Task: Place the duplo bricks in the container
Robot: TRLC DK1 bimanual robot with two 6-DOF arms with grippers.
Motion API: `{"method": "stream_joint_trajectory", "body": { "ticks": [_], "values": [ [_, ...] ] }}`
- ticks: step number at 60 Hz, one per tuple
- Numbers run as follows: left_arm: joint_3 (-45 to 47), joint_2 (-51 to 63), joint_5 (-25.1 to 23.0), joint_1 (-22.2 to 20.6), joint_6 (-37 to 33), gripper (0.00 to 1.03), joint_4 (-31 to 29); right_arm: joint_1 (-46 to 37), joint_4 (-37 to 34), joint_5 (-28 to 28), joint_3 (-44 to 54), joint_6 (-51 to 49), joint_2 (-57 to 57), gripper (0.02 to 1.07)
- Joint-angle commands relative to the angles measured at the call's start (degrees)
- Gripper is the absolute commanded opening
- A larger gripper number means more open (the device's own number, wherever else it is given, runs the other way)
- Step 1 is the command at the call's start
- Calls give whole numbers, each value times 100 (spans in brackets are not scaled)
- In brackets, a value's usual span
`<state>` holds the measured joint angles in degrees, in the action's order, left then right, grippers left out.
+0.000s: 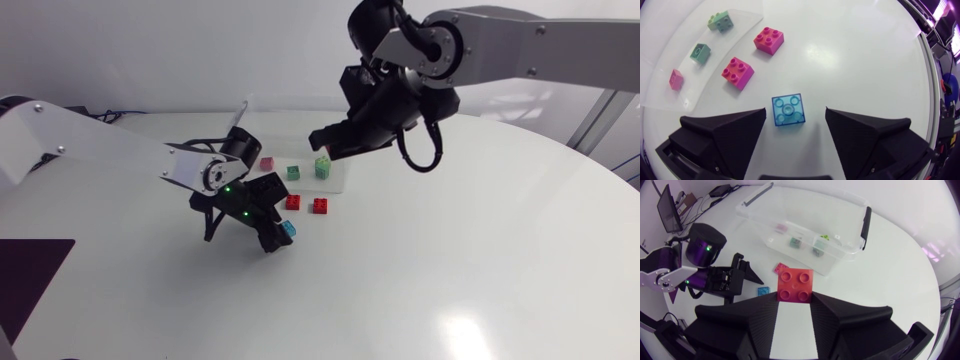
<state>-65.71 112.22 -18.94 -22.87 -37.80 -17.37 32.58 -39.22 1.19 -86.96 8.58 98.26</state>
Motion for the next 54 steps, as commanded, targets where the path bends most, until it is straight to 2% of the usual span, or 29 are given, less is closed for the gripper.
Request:
{"method": "stream_joint_trajectory", "body": {
  "ticks": [1,13,16,21,35,47,50,54],
  "values": [
    [-284,335,39,-33,-113,74,-171,-111,-15,-40,-339,-58,-79,25],
    [-592,696,39,-33,-131,51,-311,-287,169,-49,-814,-58,220,25],
    [-645,766,39,-33,-140,39,-329,-331,204,-49,-937,-58,317,25],
    [-671,801,31,-33,-149,10,-329,-428,345,-58,-1086,-58,475,25],
    [-311,238,31,-42,-263,9,-742,-489,653,-102,-1543,-58,1099,25],
    [366,-1150,-5,81,-254,9,-777,-516,714,-181,-2106,-102,1802,26],
    [437,-1475,-40,152,-245,9,-804,-551,714,-216,-2291,-111,2022,30],
    [454,-1906,-84,248,-228,9,-935,-603,697,-233,-2510,-128,2277,42]
  ]
}}
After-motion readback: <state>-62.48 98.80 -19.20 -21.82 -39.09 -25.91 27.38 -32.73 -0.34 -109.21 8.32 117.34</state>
